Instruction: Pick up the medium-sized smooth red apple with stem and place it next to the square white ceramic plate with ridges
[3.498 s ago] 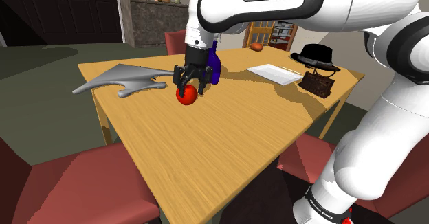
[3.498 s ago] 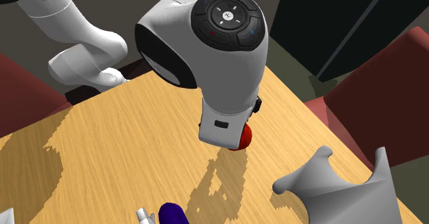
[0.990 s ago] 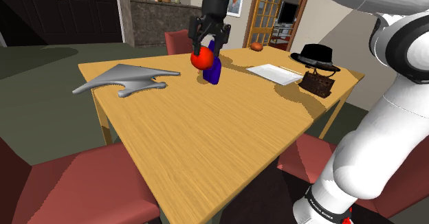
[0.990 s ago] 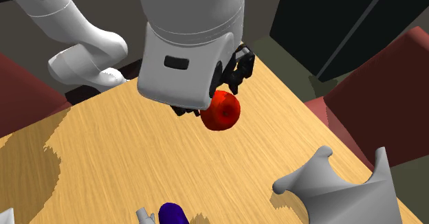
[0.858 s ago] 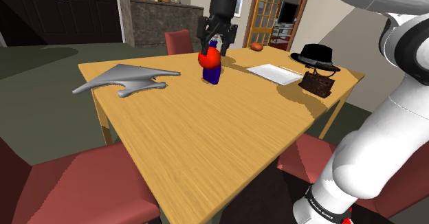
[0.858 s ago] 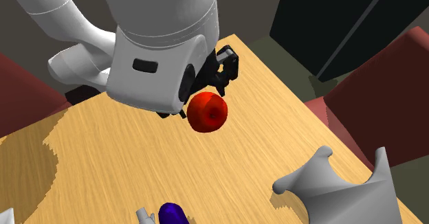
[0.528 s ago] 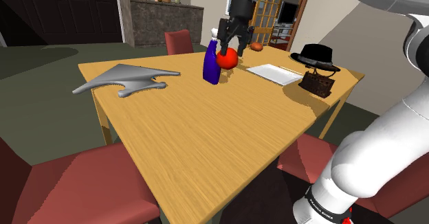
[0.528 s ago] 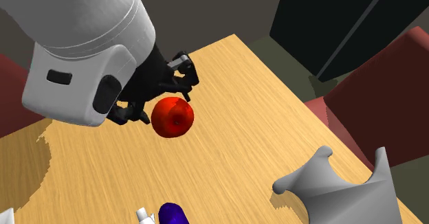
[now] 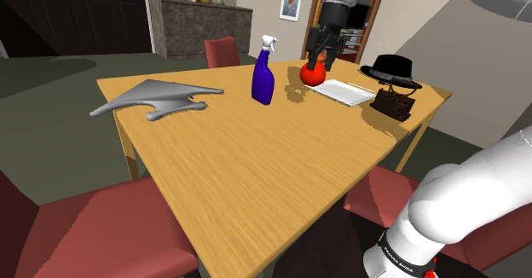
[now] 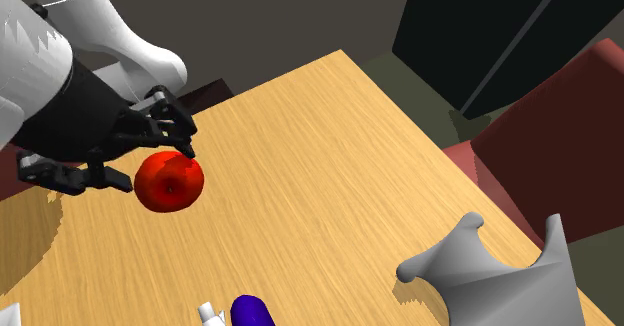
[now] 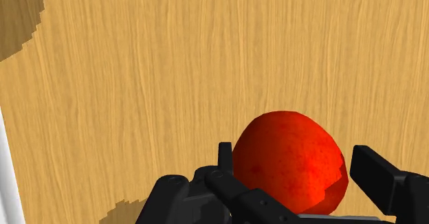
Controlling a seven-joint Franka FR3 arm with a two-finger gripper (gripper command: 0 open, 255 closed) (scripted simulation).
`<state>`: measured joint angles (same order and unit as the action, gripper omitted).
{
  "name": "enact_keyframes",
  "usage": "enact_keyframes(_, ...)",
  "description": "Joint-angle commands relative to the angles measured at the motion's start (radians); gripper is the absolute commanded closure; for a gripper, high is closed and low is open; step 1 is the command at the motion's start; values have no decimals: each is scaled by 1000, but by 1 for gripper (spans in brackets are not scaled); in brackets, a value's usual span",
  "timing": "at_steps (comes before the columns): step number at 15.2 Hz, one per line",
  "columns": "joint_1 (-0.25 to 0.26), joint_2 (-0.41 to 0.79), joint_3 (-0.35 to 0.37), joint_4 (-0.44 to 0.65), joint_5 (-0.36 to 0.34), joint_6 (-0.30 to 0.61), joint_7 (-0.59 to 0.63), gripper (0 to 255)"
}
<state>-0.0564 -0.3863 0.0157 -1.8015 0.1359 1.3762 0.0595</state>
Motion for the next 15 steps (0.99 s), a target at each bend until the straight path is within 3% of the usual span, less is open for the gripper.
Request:
enact_keyframes(1,-17,-33,-37,-34,-16,-7,-54,255)
enact_keyframes(15,-113,-108,-291,-60,-161,-77,-396,255)
